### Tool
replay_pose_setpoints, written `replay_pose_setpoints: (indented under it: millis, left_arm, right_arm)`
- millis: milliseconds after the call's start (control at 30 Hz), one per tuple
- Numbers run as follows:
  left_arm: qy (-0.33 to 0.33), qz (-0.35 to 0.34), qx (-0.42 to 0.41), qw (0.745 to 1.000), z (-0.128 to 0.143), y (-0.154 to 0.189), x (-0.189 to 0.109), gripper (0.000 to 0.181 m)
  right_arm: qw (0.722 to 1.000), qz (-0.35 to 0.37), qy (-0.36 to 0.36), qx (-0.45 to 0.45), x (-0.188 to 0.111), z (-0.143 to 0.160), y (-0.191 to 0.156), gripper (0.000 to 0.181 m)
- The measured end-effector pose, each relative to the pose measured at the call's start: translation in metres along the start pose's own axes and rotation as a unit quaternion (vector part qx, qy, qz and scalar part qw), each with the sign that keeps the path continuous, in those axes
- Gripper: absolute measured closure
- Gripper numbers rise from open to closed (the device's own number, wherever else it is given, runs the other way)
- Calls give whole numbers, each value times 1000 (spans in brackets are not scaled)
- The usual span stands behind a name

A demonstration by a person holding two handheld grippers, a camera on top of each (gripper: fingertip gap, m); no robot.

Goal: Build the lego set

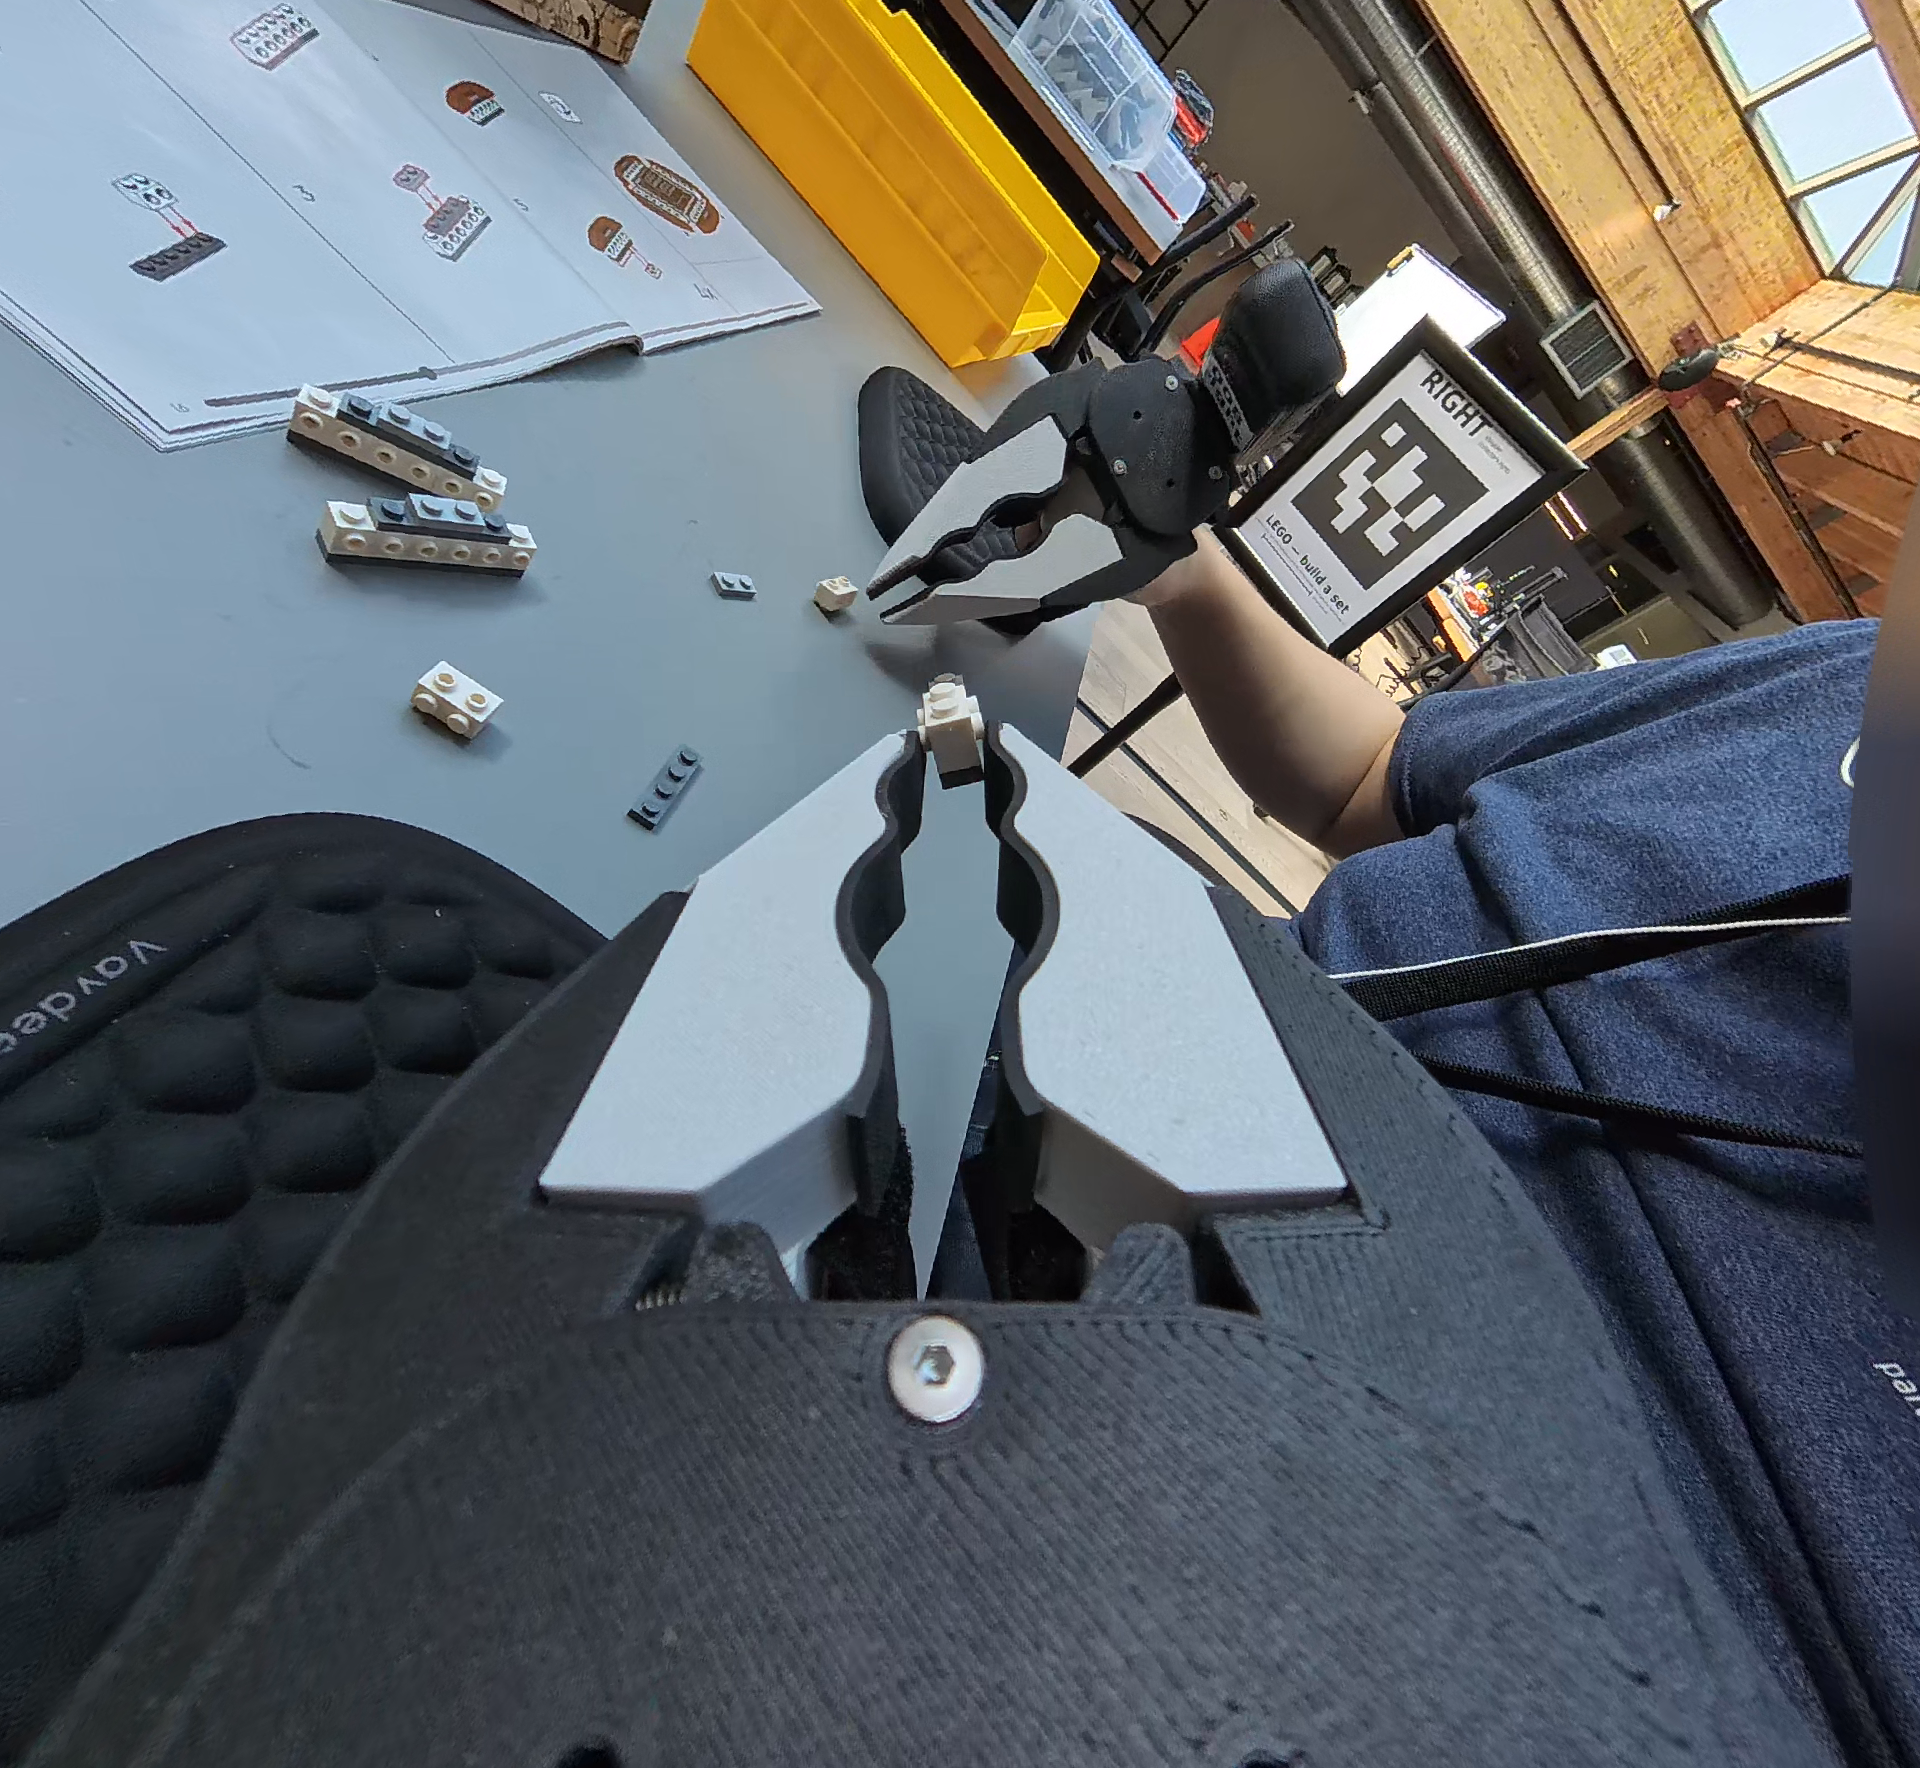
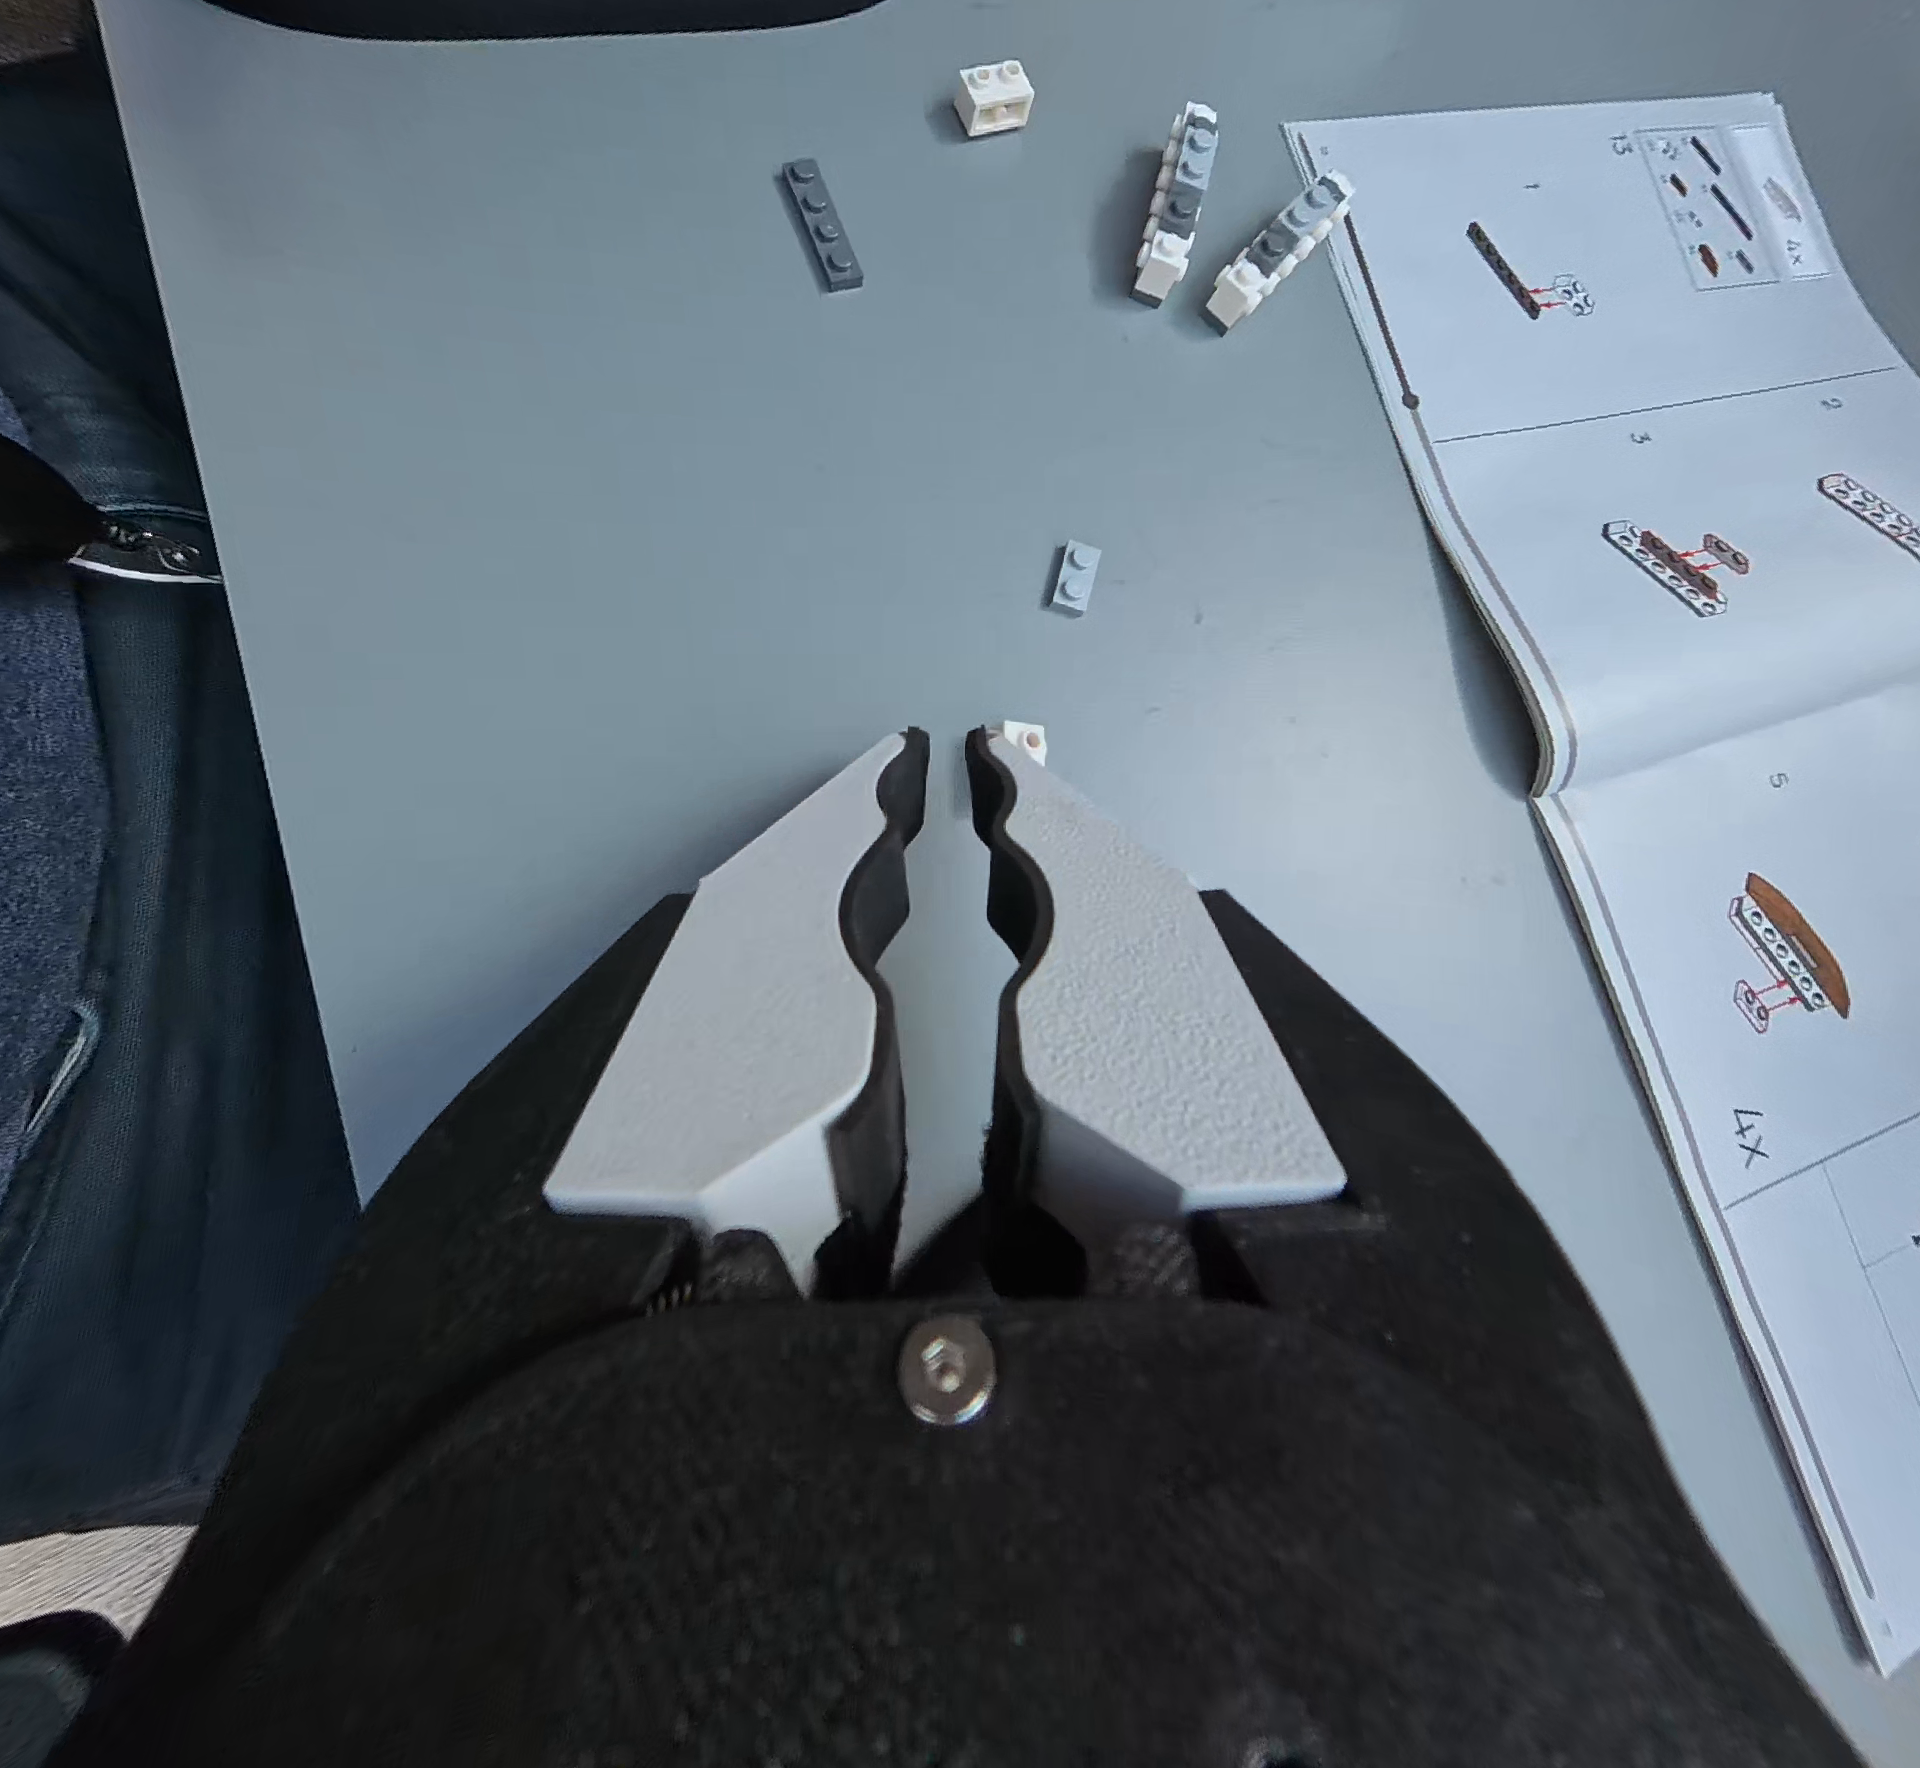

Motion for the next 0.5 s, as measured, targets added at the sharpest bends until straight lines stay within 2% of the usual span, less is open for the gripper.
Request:
replay_pose_setpoints:
  millis: [133, 200, 267, 367, 500]
  left_arm:
    - [1, 0, 1, 1000, -1, 1, -1, 172]
    - [1, 0, 1, 1000, 0, 1, 0, 172]
    - [-2, 2, -1, 1000, 0, 1, 1, 172]
    - [-6, 5, -2, 1000, 2, 2, 3, 172]
    - [-6, 5, 0, 1000, 2, 2, 3, 172]
  right_arm:
    - [1000, 22, 5, -8, -1, 0, 7, 172]
    - [1000, 7, 20, 16, -2, -3, 13, 169]
    - [997, -24, 20, 64, 0, 1, 23, 167]
    - [981, -119, 10, 151, 3, 8, 30, 164]
    - [961, -189, 16, 201, 6, 10, 38, 163]
Point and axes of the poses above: each gripper's, where its closed fingertips meet, x out along the fingers, z out of its underside, y = z × x across the jaws, the point moved 4 cm from there along -x, back along the fingers, and after that the axes turned 3 degrees about y, right-handed, at the moved point
